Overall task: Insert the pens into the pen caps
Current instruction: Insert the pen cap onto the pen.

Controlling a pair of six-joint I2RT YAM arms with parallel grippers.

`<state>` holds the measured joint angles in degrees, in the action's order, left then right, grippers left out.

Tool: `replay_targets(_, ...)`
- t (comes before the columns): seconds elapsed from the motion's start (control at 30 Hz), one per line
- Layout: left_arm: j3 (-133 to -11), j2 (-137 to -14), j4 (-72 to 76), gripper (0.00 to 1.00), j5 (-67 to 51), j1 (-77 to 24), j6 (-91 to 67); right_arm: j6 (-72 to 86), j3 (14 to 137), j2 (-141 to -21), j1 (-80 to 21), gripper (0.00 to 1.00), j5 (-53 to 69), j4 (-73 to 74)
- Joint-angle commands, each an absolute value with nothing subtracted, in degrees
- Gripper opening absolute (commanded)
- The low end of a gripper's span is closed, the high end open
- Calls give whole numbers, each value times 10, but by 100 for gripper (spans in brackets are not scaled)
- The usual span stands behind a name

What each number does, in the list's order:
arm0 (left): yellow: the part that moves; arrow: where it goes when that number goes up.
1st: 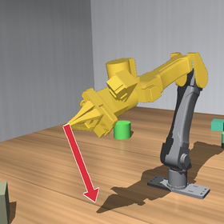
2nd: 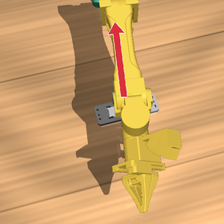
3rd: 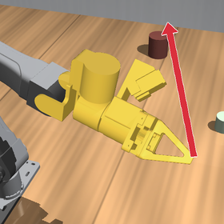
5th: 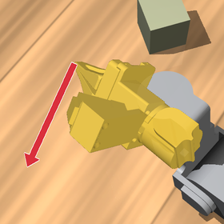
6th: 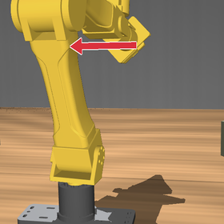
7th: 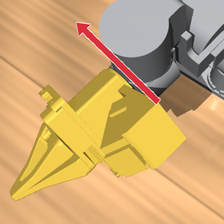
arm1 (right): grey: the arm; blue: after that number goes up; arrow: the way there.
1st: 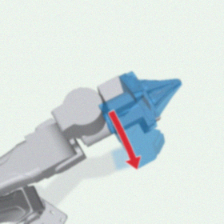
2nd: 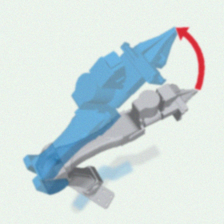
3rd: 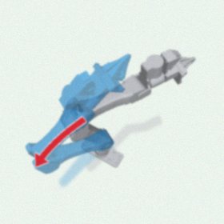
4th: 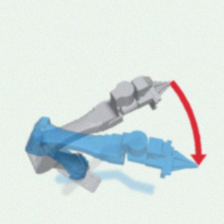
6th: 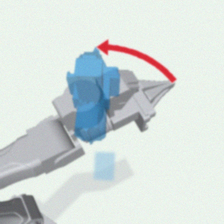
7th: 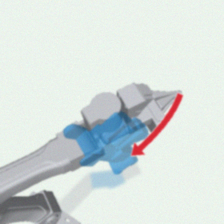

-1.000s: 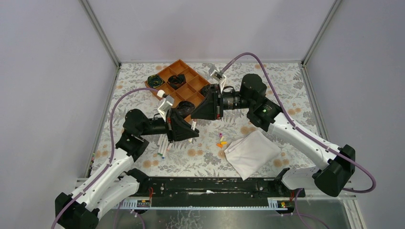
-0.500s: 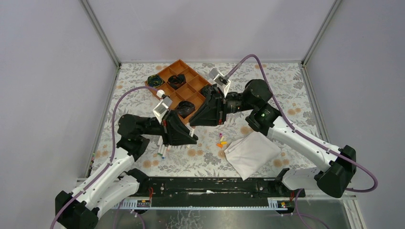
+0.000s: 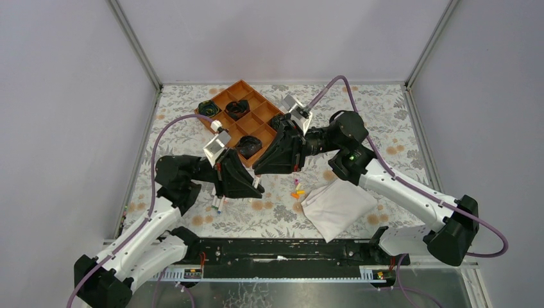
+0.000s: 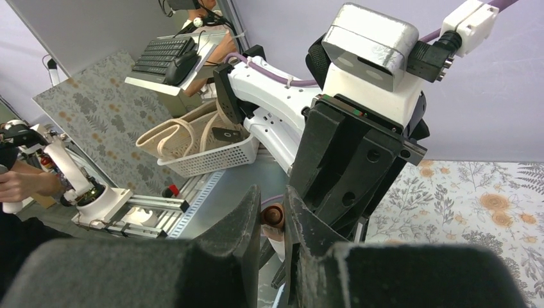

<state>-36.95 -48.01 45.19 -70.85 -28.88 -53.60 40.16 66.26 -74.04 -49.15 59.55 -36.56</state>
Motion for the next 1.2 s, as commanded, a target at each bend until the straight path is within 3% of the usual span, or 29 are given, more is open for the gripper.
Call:
replay_targets(0.0,-421,-485,503,0,-573,-277,-551,394,632,-739,-537,0,700,-265)
replay_targets(0.2,-439,-471,417,0,-545,-276,-487,326,634,-737,-539,0,663,-150)
replay_targets(1.17,-451,-458,361,0,-506,-251,-455,310,589,-745,-598,0,568,-31)
